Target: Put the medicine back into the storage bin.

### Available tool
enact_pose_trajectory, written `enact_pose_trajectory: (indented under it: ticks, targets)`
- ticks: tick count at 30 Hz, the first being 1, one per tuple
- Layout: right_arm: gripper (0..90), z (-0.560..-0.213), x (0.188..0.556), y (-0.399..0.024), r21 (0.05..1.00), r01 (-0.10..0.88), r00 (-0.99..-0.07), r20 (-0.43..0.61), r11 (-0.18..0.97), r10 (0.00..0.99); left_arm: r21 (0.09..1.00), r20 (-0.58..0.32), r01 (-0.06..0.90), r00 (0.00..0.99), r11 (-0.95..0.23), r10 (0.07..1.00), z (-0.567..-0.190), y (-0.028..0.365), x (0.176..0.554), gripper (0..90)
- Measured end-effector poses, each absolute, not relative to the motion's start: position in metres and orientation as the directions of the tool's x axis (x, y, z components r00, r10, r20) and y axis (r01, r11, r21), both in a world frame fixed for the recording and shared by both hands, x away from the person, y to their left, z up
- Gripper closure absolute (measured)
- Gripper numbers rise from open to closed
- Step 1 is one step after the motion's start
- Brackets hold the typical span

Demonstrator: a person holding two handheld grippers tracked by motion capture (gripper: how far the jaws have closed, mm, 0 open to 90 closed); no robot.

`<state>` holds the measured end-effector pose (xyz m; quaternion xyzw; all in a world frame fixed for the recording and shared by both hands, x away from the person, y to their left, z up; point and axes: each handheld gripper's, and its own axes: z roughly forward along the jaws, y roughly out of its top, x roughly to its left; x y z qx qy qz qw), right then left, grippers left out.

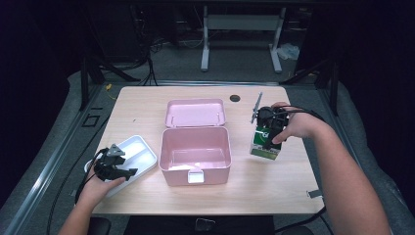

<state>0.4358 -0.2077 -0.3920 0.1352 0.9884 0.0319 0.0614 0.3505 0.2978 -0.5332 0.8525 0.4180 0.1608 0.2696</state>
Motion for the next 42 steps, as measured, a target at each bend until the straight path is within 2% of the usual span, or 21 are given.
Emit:
enact_pose_trajectory:
  ticks: [3,9,18,28,31,42]
  targets:
    - [16.4,-0.390,0.433,-0.204,0.072,0.217,-0.969,-0.100,0.973,0.224,0.595,0.050,0.625,0.598,-0.505,0.800,-0.533,0.297,0.350,32.2]
    - [16.5,-0.382,0.430,-0.195,0.058,0.203,-0.977,-0.050,0.977,0.206,0.594,0.052,0.625,0.599,-0.507,0.799,-0.533,0.297,0.350,32.2]
    - [16.5,-0.363,0.423,-0.178,0.046,0.167,-0.984,-0.051,0.985,0.169,0.595,0.053,0.624,0.599,-0.507,0.799,-0.533,0.297,0.350,32.2]
    - [16.7,-0.335,0.415,-0.140,0.063,0.122,-0.991,-0.055,0.990,0.126,0.594,0.055,0.622,0.602,-0.511,0.797,-0.533,0.297,0.350,32.2]
    - [16.7,-0.328,0.412,-0.123,0.094,0.104,-0.992,-0.055,0.990,0.109,0.590,0.061,0.621,0.603,-0.516,0.796,-0.533,0.297,0.350,32.2]
    - [16.7,-0.328,0.408,-0.078,0.109,0.063,-0.996,-0.055,0.992,0.070,0.588,0.061,0.619,0.608,-0.521,0.792,-0.533,0.297,0.351,32.5]
